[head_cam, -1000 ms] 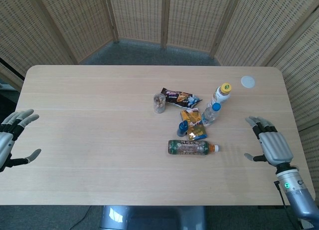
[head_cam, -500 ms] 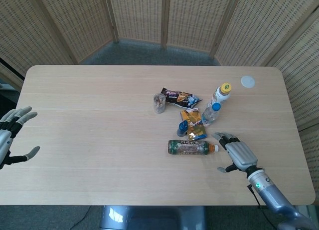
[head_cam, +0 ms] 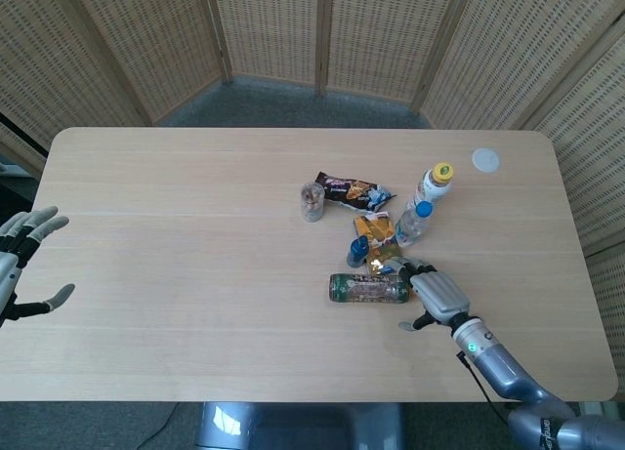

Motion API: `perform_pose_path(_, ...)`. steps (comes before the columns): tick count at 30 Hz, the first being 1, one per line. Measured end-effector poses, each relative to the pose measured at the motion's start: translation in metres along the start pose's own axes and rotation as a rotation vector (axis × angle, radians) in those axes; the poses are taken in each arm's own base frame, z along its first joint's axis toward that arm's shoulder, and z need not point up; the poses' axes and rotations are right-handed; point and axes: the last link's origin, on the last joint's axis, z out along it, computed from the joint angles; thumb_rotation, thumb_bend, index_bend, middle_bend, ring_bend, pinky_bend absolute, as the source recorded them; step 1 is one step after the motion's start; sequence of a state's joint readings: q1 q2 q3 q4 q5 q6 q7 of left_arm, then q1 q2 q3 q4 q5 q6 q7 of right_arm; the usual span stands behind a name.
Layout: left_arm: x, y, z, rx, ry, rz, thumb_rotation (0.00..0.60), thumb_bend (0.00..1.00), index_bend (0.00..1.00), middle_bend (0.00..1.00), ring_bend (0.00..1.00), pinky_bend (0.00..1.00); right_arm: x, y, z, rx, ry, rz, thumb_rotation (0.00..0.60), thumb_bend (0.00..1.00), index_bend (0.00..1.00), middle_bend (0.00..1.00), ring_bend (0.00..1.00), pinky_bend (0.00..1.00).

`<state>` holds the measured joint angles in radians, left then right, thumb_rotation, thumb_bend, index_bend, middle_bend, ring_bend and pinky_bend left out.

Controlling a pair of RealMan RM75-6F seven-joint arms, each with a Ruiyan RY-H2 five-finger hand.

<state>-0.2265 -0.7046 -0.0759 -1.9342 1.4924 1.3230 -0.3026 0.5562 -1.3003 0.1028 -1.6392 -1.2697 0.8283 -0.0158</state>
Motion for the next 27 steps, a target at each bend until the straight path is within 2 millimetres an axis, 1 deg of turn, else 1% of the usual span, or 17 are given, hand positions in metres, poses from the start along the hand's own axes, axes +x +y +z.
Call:
perform_pose_path(8,0.001,-0.004,-0.001,0.014,0.003,-0.003,0.6,0.33,0.13,0.06,0.0,0.0,-0.016,-0.001,0.021,-0.004,-0.036,0.036,0.6,0.09,0.0,0.0,0.0,0.0)
perform_pose_path(16,0.001,-0.007,-0.001,0.021,0.005,-0.005,0.6,0.33,0.13,0.06,0.0,0.0,-0.026,-0.004,0.037,-0.002,-0.048,0.055,0.6,0.1,0.0,0.0,0.0,0.0)
perform_pose_path(18,0.001,-0.007,-0.002,0.023,0.006,-0.005,0.6,0.33,0.13,0.06,0.0,0.0,-0.028,-0.003,0.041,-0.005,-0.048,0.064,0.6,0.09,0.0,0.02,0.0,0.0)
perform_pose_path(20,0.001,-0.007,-0.002,0.024,0.007,-0.004,0.6,0.33,0.13,0.06,0.0,0.0,-0.031,-0.002,0.044,-0.007,-0.046,0.068,0.6,0.09,0.0,0.07,0.0,0.04)
perform_pose_path(22,0.002,-0.008,-0.002,0.025,0.011,-0.003,0.6,0.33,0.13,0.06,0.0,0.0,-0.032,-0.001,0.047,-0.006,-0.043,0.069,0.6,0.09,0.0,0.14,0.0,0.11)
perform_pose_path(24,0.003,-0.008,-0.002,0.028,0.014,-0.003,0.6,0.33,0.13,0.06,0.0,0.0,-0.035,-0.001,0.049,-0.005,-0.039,0.07,0.6,0.09,0.0,0.19,0.0,0.17)
perform_pose_path(26,0.003,-0.008,-0.002,0.031,0.015,-0.004,0.6,0.33,0.13,0.06,0.0,0.0,-0.037,0.0,0.051,0.0,-0.03,0.072,0.6,0.09,0.02,0.23,0.0,0.23)
perform_pose_path(27,0.003,-0.008,-0.002,0.031,0.014,-0.004,0.6,0.33,0.13,0.06,0.0,0.0,-0.038,0.0,0.051,0.002,-0.025,0.07,0.6,0.09,0.05,0.26,0.0,0.27)
